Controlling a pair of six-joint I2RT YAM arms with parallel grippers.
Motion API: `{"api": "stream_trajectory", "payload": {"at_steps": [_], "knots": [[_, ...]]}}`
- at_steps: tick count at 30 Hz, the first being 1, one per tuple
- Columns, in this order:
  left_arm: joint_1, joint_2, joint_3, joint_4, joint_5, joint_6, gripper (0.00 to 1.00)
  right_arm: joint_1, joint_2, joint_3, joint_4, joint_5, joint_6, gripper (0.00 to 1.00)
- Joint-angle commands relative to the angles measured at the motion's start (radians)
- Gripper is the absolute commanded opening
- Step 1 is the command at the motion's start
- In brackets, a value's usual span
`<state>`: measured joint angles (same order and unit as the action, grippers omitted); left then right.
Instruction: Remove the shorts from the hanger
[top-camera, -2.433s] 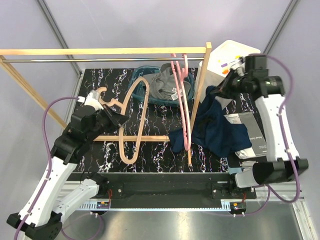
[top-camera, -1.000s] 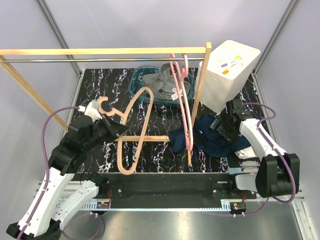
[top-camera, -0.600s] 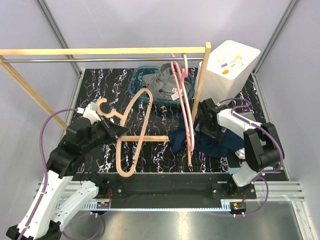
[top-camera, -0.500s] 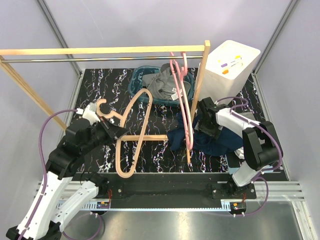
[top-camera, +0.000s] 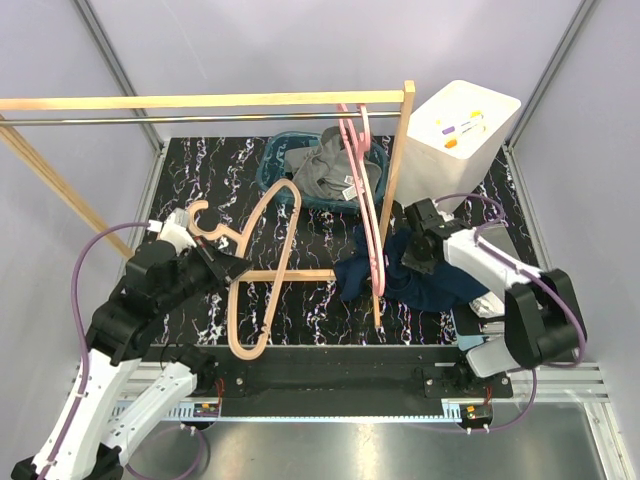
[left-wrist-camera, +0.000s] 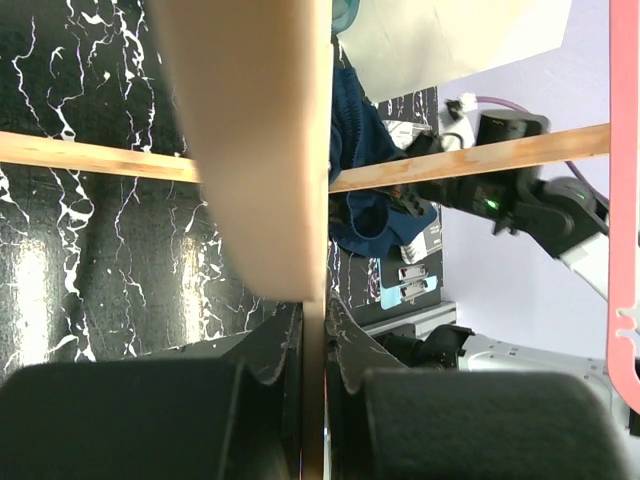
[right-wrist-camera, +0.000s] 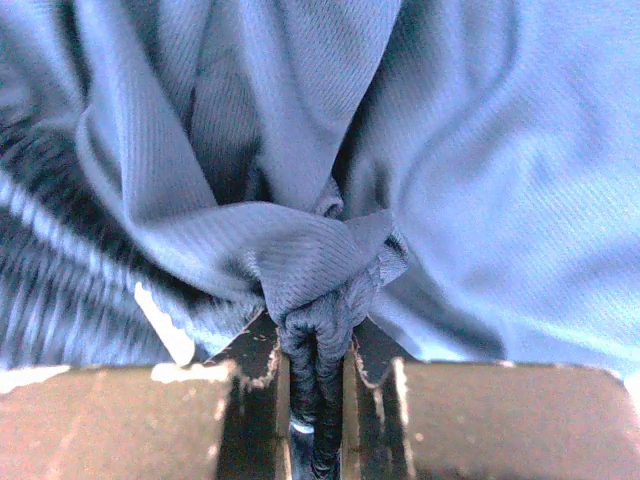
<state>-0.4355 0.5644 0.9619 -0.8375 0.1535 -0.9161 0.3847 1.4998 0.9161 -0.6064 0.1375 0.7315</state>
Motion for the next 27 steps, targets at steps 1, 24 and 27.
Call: {"api": "stream_trajectory", "payload": {"at_steps": [1, 24, 27], "knots": [[0.000, 0.025, 0.083, 0.048, -0.008, 0.028, 0.00, 0.010, -0.148, 0.111, -0.119, 0.037, -0.020, 0.00], [0.001, 0.066, 0.120, 0.044, -0.023, 0.049, 0.00, -0.110, -0.086, 1.016, -0.322, -0.133, -0.017, 0.00], [0.000, 0.063, 0.117, 0.046, -0.022, 0.043, 0.00, -0.122, -0.020, 1.121, -0.283, -0.199, 0.054, 0.00]]}}
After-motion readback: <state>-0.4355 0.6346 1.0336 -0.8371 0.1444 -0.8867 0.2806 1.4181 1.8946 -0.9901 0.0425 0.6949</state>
